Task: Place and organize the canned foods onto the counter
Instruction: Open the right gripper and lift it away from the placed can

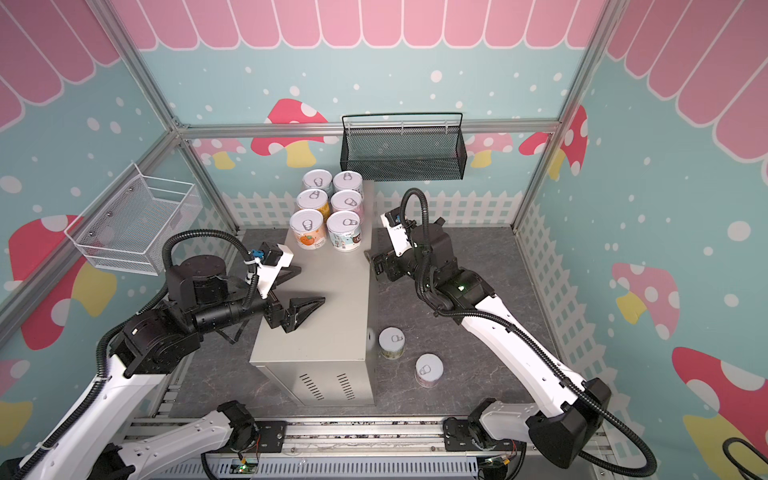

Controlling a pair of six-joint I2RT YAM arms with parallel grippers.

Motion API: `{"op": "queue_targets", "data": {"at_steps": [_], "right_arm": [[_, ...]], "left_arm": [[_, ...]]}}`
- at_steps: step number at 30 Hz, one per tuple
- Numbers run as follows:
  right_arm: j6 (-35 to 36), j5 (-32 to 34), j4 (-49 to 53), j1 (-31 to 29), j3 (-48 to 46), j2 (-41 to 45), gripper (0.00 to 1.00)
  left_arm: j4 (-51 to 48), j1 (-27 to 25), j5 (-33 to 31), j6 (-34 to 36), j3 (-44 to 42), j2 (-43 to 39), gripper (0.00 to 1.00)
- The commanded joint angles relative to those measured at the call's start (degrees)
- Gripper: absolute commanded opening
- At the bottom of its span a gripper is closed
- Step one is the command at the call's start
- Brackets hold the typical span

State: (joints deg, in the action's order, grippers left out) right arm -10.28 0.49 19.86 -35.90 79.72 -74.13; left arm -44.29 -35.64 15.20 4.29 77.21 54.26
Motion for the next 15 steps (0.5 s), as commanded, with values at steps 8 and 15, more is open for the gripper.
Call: {"op": "queue_targets", "data": {"at_steps": [8, 15], "right_arm": [[-2.7, 1.6, 1.3, 3.7, 3.7, -3.7, 0.99], [-10.0, 8.7, 5.0, 9.1, -1.1, 0.9, 0.99]], "left_arm": [[0.1, 0.3, -0.6, 0.4, -1.3, -1.8, 0.99], [0.0, 0.3, 0.0, 0.0, -1.0, -1.3, 0.99]]}}
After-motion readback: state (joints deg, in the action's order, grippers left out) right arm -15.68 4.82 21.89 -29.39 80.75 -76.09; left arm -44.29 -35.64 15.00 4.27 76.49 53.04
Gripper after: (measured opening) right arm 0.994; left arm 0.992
